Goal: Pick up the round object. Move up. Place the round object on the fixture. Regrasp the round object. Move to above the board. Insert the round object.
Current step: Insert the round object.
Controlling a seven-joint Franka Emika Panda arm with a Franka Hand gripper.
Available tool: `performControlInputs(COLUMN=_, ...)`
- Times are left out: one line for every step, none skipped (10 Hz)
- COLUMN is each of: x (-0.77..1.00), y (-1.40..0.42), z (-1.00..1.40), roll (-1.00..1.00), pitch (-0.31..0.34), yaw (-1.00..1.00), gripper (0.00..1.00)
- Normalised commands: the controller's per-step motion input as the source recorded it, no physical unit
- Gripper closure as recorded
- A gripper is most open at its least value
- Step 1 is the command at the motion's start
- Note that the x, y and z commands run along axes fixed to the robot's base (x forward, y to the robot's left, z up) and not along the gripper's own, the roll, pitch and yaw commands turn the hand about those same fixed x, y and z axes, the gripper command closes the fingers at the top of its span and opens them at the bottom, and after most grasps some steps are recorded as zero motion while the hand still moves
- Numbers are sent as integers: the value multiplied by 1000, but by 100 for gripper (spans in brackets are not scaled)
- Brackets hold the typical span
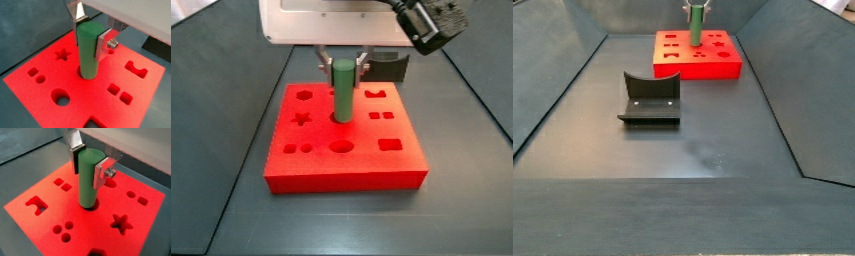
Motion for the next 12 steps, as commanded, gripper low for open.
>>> performControlInputs(x=486, y=-14, z=-469, roll=77, pitch=51, yaw=0, gripper=100)
performControlInputs(x=0, y=0, z=-331, roll=91, pitch=1, yaw=-69, gripper=100)
performControlInputs(x=-240, y=0, z=-94, roll=51, pitch=0, yaw=-134, gripper=100)
performControlInputs(x=-349, y=0, z=0, roll=16, pitch=0, yaw=-143, gripper=100)
performControlInputs(x=-380, y=51, z=177, roll=-61, pitch=0, yaw=-143, gripper=100)
performControlInputs(x=-271, y=46, z=217, roll=-90, pitch=-21, yaw=-83, gripper=100)
performControlInputs(x=34, y=0, z=0, roll=0, pitch=0, yaw=0, gripper=100)
performControlInputs(x=237, y=97, z=0, roll=-13, pitch=1, yaw=0, gripper=100)
performControlInputs(x=197, y=11, z=-11, roll=0, pitch=3, yaw=0, gripper=100)
performControlInputs(x=89, y=0, z=-31, roll=0, pitch=0, yaw=0, gripper=100)
performControlInputs(x=0, y=-3, z=-23, roll=4, pitch=0, yaw=-20, gripper=100)
performControlInputs(x=0, y=-23, z=-46, roll=20, pitch=0, yaw=-23, gripper=100)
